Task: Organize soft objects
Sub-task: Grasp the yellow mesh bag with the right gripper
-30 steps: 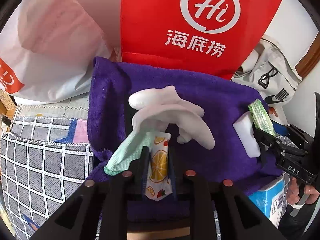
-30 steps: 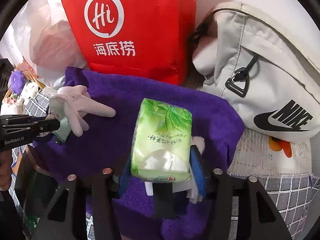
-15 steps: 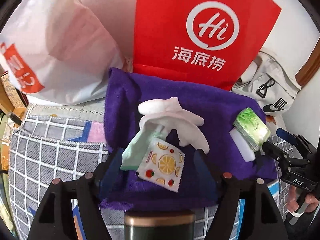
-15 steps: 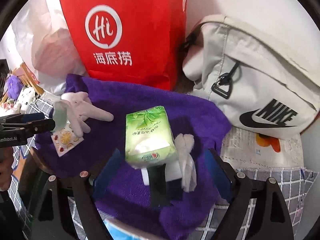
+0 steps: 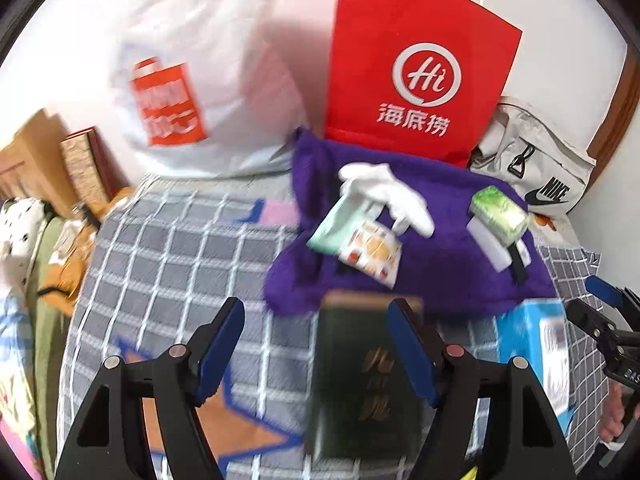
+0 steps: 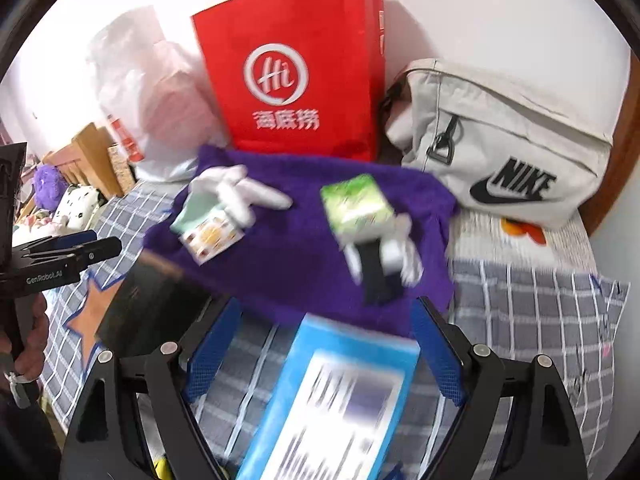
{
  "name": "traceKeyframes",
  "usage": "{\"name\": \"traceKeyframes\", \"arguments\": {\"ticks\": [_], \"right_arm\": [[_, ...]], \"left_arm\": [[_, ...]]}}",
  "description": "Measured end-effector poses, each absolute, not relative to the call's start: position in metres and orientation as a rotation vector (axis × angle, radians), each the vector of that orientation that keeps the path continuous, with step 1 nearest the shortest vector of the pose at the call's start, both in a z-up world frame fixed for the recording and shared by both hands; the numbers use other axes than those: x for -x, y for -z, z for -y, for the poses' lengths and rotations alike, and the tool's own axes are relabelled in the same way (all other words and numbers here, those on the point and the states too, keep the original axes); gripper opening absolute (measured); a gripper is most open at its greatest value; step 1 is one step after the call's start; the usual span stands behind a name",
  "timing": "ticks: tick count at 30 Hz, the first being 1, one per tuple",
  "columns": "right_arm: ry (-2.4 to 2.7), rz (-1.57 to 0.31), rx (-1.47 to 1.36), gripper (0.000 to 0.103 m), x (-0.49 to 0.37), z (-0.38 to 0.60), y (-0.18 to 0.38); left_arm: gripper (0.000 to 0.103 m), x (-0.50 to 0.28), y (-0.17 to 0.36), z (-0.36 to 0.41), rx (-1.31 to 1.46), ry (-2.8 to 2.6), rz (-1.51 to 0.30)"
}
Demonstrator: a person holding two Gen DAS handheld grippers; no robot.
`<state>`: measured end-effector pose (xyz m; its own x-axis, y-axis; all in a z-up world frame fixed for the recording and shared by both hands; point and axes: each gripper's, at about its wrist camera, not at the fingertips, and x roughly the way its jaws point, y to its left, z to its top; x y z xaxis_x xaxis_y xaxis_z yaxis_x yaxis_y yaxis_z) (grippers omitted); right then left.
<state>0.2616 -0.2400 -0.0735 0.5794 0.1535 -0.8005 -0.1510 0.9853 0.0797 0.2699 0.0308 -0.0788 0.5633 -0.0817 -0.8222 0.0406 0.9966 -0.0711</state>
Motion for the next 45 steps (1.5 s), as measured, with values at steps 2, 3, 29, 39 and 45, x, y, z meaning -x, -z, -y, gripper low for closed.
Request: {"name": "traceKeyframes", "arguments": {"ticks": [2,3,29,39,45], "right_arm": [[-0.191,-0.948,0.000,0.087,-0.243,0.234,0.076],[-0.198,-0.957,0.005,0.087,-0.236,0.231,0.077],[-0.306,-1.096,0.035,0.047,-0.115,0.191,0.155],[-0.323,-1.036,-0.020,0.030,-0.110,0.196,0.152],[-0.290,-0.991,-0.047,0.030,-0.092,0.214,0.134]], "left_arm": [[0.073,-0.252,0.080,-0.039,0.041,0.054,-0.970],[0.073,-0.240,0.081,-0.042,0.039,0.052,-0.968],[0.073,-0.121,0.127,-0.050,0.081,0.138,-0.993],[0.073,-0.116,0.146,-0.055,0.078,0.108,-1.047],[0.073,-0.104,0.148,-0.050,0.072,0.121,-1.064]]}}
